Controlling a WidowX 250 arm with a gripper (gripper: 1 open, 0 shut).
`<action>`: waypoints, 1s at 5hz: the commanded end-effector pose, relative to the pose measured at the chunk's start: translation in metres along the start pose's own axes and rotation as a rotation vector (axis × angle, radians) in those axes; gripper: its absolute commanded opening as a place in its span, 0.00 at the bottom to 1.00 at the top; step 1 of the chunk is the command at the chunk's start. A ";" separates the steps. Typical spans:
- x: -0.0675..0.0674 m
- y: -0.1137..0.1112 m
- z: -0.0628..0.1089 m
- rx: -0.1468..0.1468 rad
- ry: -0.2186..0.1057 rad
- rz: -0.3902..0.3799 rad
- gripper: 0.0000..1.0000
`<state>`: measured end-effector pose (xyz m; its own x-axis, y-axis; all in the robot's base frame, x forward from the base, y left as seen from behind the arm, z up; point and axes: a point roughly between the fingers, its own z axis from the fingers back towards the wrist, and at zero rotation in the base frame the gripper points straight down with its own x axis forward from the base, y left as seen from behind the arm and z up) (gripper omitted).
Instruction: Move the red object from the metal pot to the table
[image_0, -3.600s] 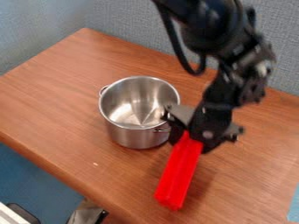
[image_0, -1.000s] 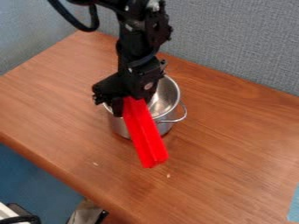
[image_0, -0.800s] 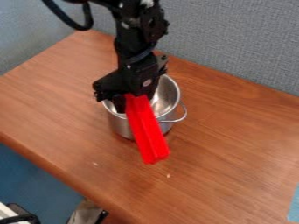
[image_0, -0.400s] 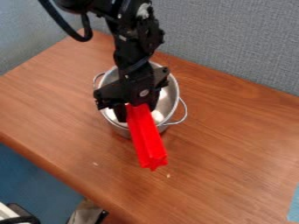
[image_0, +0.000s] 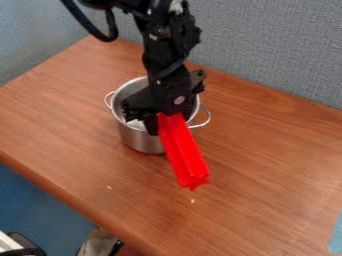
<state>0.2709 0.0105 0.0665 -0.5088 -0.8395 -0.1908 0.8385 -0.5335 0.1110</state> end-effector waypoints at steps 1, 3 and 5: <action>-0.003 -0.001 -0.009 -0.002 0.031 0.055 0.00; -0.001 -0.003 -0.010 -0.038 0.095 0.114 0.00; -0.012 -0.009 -0.016 -0.035 0.132 0.078 0.00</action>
<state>0.2684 0.0255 0.0438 -0.4195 -0.8602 -0.2899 0.8870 -0.4563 0.0705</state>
